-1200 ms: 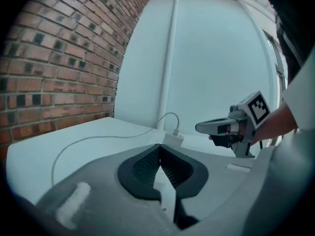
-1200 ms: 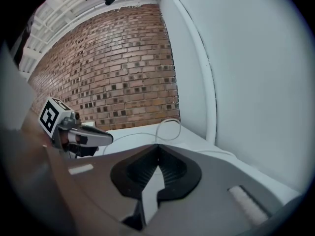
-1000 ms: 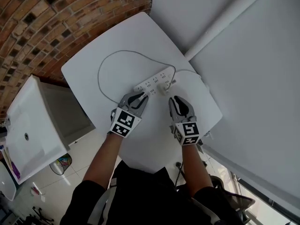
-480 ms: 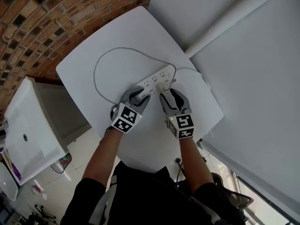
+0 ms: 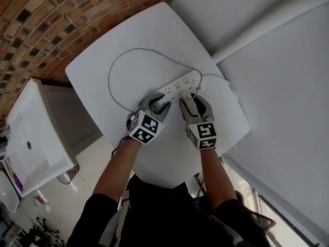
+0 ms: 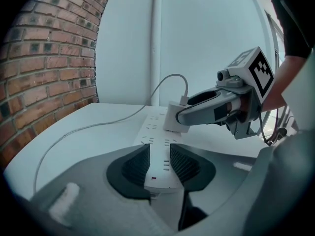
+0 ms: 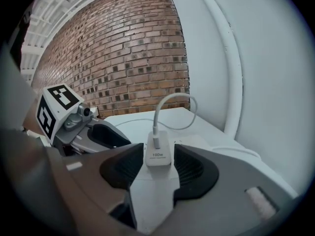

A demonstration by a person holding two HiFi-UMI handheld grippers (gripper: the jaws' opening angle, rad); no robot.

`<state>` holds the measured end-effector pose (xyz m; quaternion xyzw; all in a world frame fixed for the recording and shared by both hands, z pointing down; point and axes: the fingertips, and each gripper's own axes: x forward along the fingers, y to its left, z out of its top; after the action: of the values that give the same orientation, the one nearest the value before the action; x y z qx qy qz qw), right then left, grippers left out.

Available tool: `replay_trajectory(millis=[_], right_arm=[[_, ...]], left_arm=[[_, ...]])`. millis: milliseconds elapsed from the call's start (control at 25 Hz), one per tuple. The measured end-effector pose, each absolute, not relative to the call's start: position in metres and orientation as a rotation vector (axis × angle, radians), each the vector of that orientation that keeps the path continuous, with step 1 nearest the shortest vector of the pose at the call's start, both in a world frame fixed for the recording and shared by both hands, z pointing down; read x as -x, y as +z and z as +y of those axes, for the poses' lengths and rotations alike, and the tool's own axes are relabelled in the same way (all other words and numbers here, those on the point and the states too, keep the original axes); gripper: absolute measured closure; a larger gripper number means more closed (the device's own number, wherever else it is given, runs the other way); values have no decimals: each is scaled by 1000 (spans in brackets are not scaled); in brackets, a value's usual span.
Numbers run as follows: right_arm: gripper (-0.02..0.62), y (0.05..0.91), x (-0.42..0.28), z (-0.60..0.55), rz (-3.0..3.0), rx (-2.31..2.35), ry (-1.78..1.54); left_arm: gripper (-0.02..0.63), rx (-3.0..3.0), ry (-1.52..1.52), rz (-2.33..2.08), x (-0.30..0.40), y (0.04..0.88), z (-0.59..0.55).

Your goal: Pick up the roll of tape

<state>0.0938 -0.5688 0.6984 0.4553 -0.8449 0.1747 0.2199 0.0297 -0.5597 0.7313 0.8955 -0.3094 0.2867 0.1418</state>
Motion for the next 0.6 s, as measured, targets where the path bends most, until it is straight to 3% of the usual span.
replay_trajectory(millis=[600], right_arm=[[453,709,-84,-580,-2231,-1221,451]], left_arm=[[495,-2515,783,-931,-26,732,-564]])
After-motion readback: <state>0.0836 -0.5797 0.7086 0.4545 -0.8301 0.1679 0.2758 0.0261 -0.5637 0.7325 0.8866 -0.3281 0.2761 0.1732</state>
